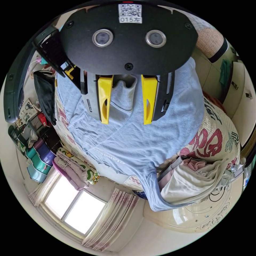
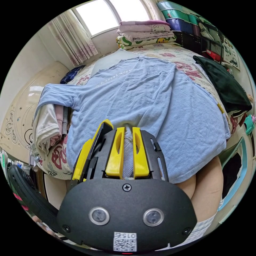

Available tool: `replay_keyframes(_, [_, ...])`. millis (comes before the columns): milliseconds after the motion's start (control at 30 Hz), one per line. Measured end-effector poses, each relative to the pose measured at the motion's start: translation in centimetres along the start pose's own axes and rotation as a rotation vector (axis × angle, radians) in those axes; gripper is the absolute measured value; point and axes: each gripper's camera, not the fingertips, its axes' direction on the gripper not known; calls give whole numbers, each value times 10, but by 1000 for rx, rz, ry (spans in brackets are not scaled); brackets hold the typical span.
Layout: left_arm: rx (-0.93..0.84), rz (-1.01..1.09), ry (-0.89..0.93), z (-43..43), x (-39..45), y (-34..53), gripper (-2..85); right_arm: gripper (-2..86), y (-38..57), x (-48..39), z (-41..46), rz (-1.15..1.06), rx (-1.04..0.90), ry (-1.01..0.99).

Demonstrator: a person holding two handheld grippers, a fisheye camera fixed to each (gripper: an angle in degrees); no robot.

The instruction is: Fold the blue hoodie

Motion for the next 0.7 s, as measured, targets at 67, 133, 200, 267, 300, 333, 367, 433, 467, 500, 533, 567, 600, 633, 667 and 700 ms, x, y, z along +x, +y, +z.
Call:
replay_keyframes(67, [0,0,-1,1,0,-1,174,58,0,1,-3,0,-1,0])
replay_keyframes(133, [1,1,0,1,1,-2,174,58,0,2,-5,-1,0,0])
replay_keyframes(200, [1,1,-1,1,1,-3,174,58,0,2,-7,-1,-1,0])
replay_keyframes(267, [2,1,0,2,1,-4,174,58,0,3,-10,2,1,-1])
replay_keyframes(300, [2,1,1,2,1,-4,174,58,0,3,-10,2,1,-1])
replay_keyframes(333, [2,1,1,2,1,-4,174,58,1,3,-12,1,1,-1])
replay_keyframes(367, [2,0,0,2,1,-5,174,58,0,3,-13,-2,-1,1])
replay_keyframes(433, [2,0,-1,2,2,-6,174,58,0,3,-15,-3,-3,2])
replay_keyframes(467, [2,0,-1,3,2,-6,174,58,1,3,-17,-2,-2,2])
replay_keyframes(500, [2,0,0,3,2,-7,174,58,1,3,-18,-2,-3,2])
replay_keyframes(533, [2,0,0,3,2,-7,174,58,1,3,-19,-1,-2,1])
replay_keyframes(567, [2,0,0,3,2,-8,174,58,1,3,-20,-1,-3,1])
replay_keyframes(600, [2,0,0,3,2,-8,174,58,1,3,-21,-1,-3,1])
replay_keyframes(633, [1,0,0,3,3,-8,174,58,1,2,-23,-1,-3,2])
replay_keyframes(667, [1,0,0,3,3,-9,174,58,2,2,-24,0,-3,1])
replay_keyframes(700, [1,0,-1,3,3,-9,174,58,2,2,-25,0,-3,2])
